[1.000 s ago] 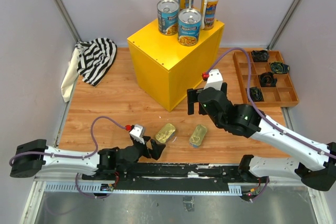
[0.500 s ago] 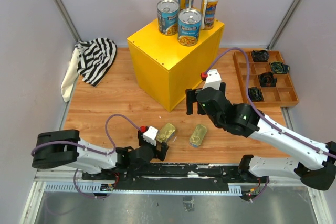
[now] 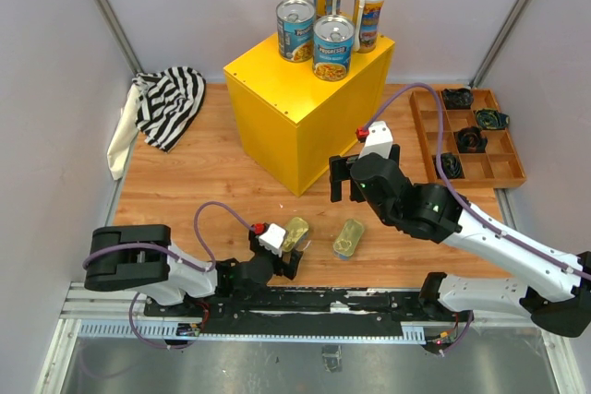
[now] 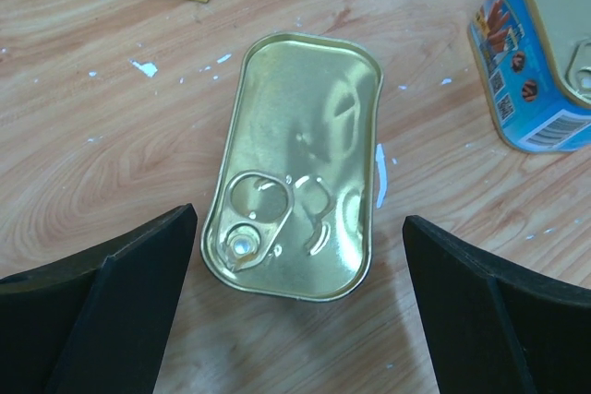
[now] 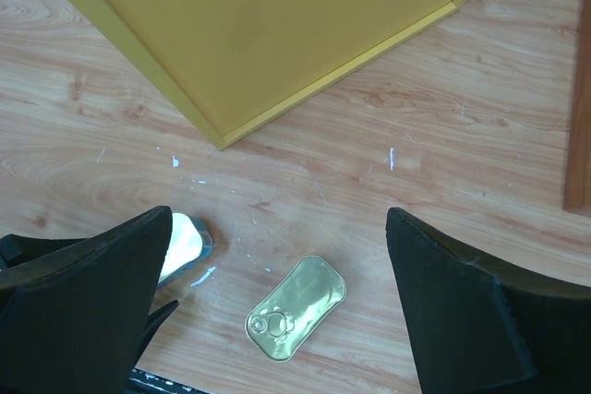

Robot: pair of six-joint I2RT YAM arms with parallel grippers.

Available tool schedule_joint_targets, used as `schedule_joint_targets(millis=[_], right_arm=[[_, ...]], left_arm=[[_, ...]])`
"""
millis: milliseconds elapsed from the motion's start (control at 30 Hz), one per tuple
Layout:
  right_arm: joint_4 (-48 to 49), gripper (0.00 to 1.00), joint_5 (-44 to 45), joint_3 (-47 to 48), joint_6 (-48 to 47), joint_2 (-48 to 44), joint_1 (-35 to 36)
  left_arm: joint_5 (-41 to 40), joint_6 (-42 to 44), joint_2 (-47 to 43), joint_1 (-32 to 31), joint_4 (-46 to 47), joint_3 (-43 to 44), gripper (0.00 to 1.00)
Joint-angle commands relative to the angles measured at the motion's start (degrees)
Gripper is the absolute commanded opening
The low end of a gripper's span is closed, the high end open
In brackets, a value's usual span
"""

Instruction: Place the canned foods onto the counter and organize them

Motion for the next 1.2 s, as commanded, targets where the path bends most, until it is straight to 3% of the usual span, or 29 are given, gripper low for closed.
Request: schedule_joint_targets(millis=[0, 267, 367, 433, 533, 667, 833, 1167], right_arm=[[-0.4, 0.99, 1.6, -0.4, -0.9, -0.6, 1.5], [-0.1, 0.99, 1.6, -0.8, -0.5, -0.5, 1.4], [0.1, 0.99, 1.6, -0.6, -0.1, -0.4, 1.4], [0.3, 0.99, 1.4, -0.6, 0.1, -0.2, 1.4], [0.3, 0.99, 1.1, -0.6, 0.6, 0.0, 1.5], [0.0, 1.00, 1.2, -0.9, 1.3, -0.6, 1.5], [-1.1, 1.00, 2.6, -1.1, 1.5, -2.0, 1.5], [-2.1, 1.00, 5.2, -1.1, 0.8, -5.3, 1.5]], left_arm=[[-1.0, 4.6, 2.2, -0.4, 11.5, -0.8, 0.97], [4.9, 7.8, 5.7, -0.3, 20.8, -1.7, 0.69], [5.8, 7.7, 5.2, -0.3, 21.2, -2.3, 0.62], [6.1, 7.5, 4.3, -0.3, 20.9, -2.6, 0.51], [6.1, 7.3, 2.9, -0.3, 19.3, -2.9, 0.48], [7.0, 7.6, -0.1, -0.3, 17.0, -2.7, 0.36], [6.8, 7.5, -9.8, -0.2, 4.4, 0.2, 0.03], [4.2, 12.9, -35.0, -0.3, -22.9, 11.7, 0.00]])
